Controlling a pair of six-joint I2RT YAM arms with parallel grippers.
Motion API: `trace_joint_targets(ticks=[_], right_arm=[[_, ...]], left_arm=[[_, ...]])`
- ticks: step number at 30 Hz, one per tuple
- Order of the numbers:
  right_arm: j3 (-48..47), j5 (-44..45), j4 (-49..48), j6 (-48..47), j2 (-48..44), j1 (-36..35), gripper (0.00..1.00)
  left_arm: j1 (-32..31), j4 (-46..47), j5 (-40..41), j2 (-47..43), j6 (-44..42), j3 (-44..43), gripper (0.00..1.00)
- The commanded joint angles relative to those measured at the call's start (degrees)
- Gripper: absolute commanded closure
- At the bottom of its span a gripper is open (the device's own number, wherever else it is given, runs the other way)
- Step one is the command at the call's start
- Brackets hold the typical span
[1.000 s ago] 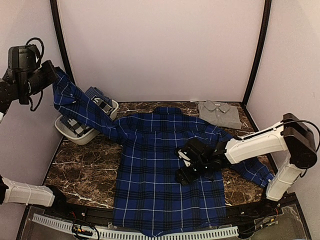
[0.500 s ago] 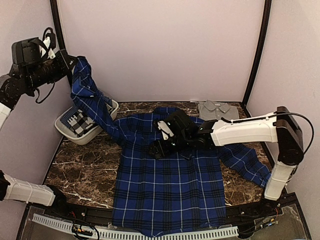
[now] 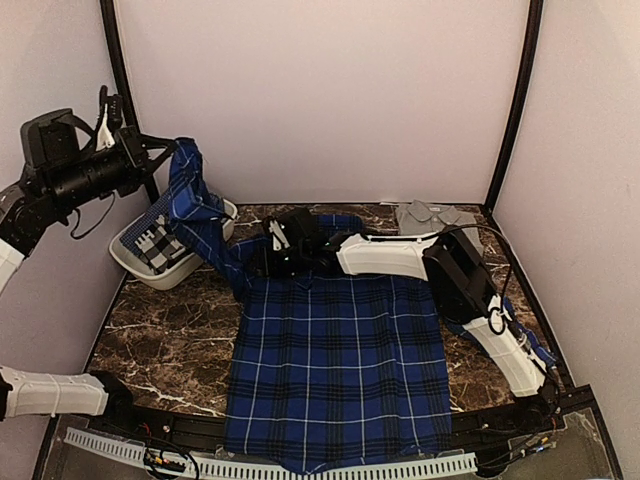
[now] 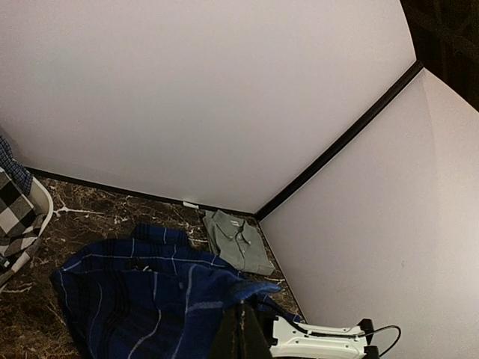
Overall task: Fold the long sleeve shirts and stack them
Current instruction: Adjust the flattened shirt at the center of the board, then place the sleeve at the center of the board.
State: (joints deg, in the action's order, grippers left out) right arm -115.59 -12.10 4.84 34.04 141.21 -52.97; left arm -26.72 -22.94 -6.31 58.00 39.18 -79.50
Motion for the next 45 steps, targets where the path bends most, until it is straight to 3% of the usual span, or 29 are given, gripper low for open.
trace_joint_targets(ticks=[1, 8, 13, 21, 26, 36, 42, 45], right_arm=[[-6.88, -5.25, -2.60, 6.14, 7.57, 0.59, 0.38], [-11.76, -9.60, -6.36, 12.48, 16.08, 1.42, 0.39], [-10.92, -10.27, -7.49, 14.02, 16.86, 1.70, 0.40], [-11.33, -12.51, -7.80, 13.75, 14.11, 2.67, 0.40], [-7.18, -11.19, -6.21, 9.88, 5.43, 3.33, 0.37], [31.84, -4.98, -18.42, 6.16, -29.38, 3.66, 0.24], [51.64, -0.71, -21.46, 5.79, -45.14, 3.30, 0.18], [56.57, 0.87, -20.85, 5.01, -50.22, 2.36, 0.17]], left_arm=[[0.27, -5.02, 9.15, -9.36, 4.38, 2.08, 1.00], [0.27, -30.10, 27.68, -20.91, 20.78, 9.49, 1.00], [0.27, -35.49, 31.60, -26.26, 28.28, 14.64, 1.00], [0.27, -20.41, 22.51, -23.06, 19.64, 15.79, 1.00], [0.27, -7.66, 4.69, -14.39, 14.99, 14.92, 1.00], [-0.74, 17.22, -8.51, -0.09, 22.15, 19.32, 1.00], [-5.76, 24.72, -8.02, 10.83, 24.53, 17.39, 1.00], [-8.46, 26.01, -7.00, 14.54, 25.47, 15.65, 1.00]])
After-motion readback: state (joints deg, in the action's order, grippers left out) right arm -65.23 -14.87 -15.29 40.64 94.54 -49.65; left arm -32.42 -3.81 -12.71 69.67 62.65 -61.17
